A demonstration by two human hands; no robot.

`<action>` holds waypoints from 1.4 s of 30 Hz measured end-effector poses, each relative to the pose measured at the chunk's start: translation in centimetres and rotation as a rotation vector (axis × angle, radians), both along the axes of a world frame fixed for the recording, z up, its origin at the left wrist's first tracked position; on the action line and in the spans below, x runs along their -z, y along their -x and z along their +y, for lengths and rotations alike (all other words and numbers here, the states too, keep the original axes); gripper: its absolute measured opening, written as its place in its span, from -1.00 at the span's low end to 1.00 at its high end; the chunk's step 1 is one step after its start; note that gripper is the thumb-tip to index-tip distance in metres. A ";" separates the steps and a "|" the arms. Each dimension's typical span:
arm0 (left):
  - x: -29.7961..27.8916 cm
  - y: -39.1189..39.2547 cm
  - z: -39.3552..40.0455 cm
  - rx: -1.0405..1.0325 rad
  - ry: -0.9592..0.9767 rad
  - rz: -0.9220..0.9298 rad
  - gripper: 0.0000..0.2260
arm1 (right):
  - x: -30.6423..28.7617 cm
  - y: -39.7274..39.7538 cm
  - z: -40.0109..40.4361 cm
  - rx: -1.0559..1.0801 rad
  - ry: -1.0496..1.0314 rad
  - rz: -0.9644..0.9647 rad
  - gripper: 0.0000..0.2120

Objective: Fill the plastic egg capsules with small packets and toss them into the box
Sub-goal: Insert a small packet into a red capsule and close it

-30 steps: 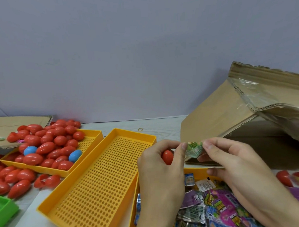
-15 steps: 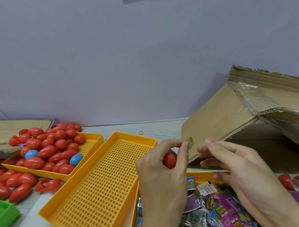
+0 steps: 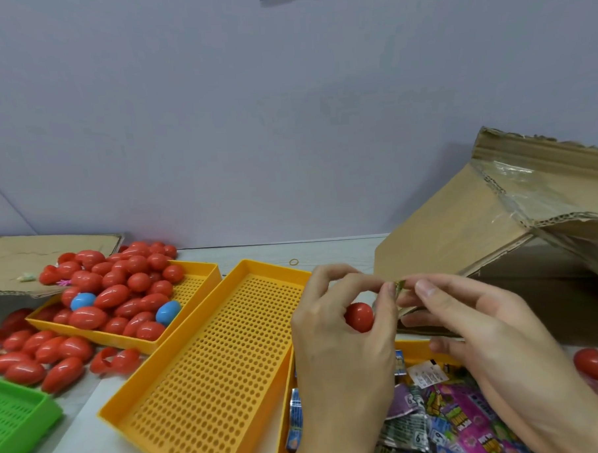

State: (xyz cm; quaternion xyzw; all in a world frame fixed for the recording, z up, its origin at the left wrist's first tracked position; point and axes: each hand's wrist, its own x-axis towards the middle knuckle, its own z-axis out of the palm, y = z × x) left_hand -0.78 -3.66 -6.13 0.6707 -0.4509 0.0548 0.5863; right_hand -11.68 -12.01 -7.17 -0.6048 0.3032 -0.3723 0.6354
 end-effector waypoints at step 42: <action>0.2 0.2 -0.1 0.128 -0.067 0.070 -0.87 | -0.9 0.3 0.5 0.001 0.020 -0.128 -0.67</action>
